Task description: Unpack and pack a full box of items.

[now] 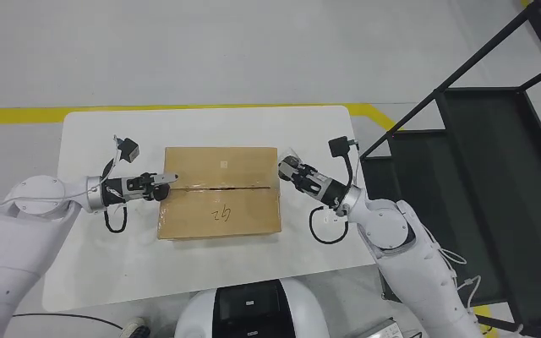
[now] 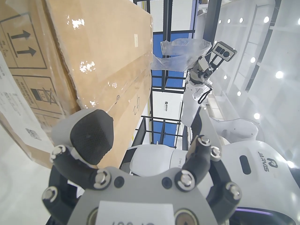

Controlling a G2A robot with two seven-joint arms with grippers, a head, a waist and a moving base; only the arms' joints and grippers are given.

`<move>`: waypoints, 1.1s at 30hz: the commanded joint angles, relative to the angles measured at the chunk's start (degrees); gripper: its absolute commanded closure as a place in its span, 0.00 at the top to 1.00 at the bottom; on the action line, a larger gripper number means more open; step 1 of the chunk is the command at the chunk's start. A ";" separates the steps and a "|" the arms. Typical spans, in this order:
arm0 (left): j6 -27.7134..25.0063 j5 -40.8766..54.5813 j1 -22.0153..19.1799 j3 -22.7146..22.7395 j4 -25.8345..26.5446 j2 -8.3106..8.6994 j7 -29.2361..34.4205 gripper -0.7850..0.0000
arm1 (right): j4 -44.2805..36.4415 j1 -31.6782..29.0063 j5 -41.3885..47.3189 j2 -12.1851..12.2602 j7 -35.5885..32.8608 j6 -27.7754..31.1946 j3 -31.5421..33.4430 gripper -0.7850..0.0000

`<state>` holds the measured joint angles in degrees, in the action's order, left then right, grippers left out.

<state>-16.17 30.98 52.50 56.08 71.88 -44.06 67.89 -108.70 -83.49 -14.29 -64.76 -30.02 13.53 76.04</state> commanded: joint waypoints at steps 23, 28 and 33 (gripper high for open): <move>2.51 -5.95 0.71 3.51 6.06 -0.19 -0.17 1.00 | -0.06 1.00 -0.81 -0.05 0.08 -0.31 -1.47 0.00; 4.43 -7.18 0.07 2.83 5.90 -0.58 0.25 1.00 | 0.40 2.75 -0.96 -0.18 -1.15 -0.27 -2.86 0.00; 5.55 -8.05 -0.57 2.41 5.61 -0.97 0.27 1.00 | 1.62 5.78 -1.39 -0.51 -2.89 -1.39 -5.51 0.00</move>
<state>-10.76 23.01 52.03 58.54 77.58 -44.96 68.18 -107.39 -78.32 -15.65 -65.19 -32.72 12.39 71.07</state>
